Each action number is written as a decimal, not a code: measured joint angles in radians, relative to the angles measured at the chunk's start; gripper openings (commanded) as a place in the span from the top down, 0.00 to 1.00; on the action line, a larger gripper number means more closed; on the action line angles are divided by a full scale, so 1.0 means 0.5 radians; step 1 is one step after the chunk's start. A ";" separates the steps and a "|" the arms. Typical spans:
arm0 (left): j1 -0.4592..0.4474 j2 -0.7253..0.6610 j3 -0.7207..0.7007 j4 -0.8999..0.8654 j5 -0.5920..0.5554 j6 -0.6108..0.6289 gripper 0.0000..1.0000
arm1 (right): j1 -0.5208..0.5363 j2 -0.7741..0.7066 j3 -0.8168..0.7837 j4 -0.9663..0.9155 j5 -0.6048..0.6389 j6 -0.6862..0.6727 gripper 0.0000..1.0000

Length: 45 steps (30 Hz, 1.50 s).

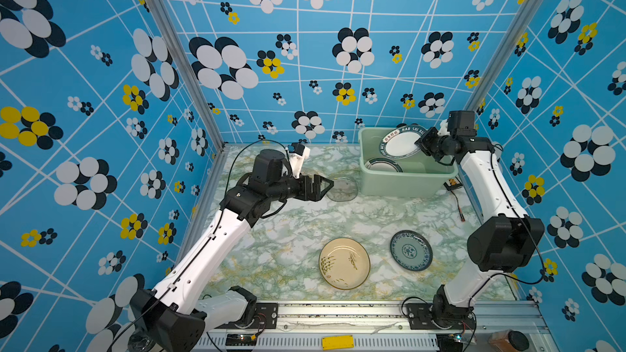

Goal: Place the plates into the plastic bin on the countertop
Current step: Place the plate in the plastic bin.

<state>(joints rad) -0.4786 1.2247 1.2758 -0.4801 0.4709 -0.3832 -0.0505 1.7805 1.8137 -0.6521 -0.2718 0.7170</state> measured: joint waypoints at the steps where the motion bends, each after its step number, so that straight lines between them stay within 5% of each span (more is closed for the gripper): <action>1: -0.009 0.031 0.006 0.000 -0.002 0.021 0.01 | -0.007 0.045 0.047 -0.024 0.013 -0.020 1.00; 32: -0.060 0.389 0.172 -0.016 -0.077 0.111 0.01 | -0.014 0.722 0.294 -0.246 0.041 -0.339 1.00; 45: -0.067 0.407 0.230 -0.026 -0.076 0.108 0.01 | -0.014 0.760 0.298 -0.246 0.012 -0.394 0.87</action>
<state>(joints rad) -0.5121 1.4284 1.3911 -0.4931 0.4332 -0.3294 -0.0574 2.1605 1.9625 -0.7750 -0.2657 0.5198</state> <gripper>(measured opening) 0.992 0.124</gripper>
